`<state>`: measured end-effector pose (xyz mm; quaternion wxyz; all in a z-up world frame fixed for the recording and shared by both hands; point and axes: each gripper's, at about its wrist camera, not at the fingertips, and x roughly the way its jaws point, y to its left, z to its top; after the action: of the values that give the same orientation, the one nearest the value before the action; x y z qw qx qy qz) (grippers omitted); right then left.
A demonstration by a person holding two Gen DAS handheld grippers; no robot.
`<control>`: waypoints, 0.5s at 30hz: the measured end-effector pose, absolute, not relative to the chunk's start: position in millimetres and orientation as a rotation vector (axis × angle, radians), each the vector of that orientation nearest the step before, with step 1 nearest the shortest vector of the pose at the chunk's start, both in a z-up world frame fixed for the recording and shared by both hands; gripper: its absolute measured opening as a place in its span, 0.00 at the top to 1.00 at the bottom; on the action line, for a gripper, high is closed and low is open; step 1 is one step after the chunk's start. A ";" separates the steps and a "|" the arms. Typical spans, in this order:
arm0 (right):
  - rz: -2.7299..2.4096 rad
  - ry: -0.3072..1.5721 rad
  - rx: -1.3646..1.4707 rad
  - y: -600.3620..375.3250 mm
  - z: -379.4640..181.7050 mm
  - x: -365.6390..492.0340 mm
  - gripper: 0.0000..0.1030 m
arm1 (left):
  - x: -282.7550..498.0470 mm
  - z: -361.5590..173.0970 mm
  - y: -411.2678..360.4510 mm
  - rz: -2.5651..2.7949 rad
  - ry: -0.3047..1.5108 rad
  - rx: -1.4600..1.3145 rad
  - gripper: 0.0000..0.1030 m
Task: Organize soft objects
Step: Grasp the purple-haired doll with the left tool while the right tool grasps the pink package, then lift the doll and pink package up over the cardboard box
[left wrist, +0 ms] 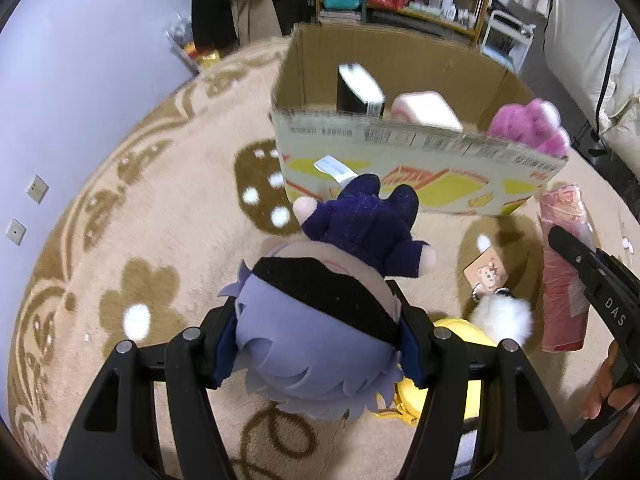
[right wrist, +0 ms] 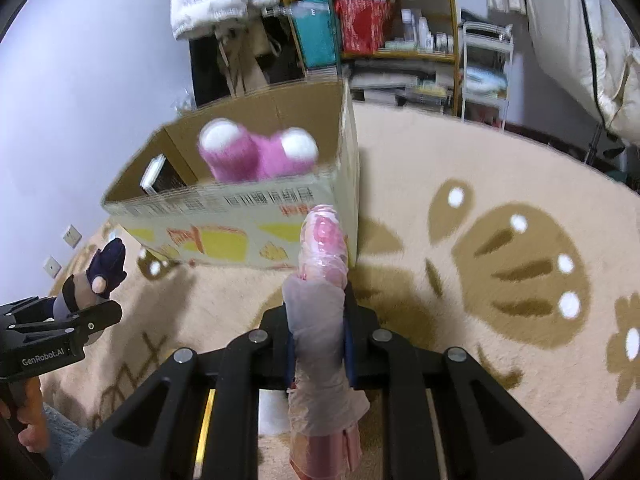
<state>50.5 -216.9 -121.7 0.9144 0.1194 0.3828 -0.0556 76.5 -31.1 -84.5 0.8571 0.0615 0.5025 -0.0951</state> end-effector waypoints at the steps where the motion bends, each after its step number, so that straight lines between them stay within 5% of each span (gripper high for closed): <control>1: -0.112 0.759 0.238 -214.6 -114.9 46.4 0.82 | 74.4 -79.0 -30.4 -0.197 1.037 0.125 0.38; 15: -0.036 0.467 0.164 -184.7 -26.8 18.2 0.82 | 50.4 -9.4 -12.9 -0.195 0.762 0.134 0.38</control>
<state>18.2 -184.7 -26.8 0.9693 0.0814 0.2312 -0.0180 50.4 -12.9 -9.4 0.9215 0.0650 0.3709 -0.0949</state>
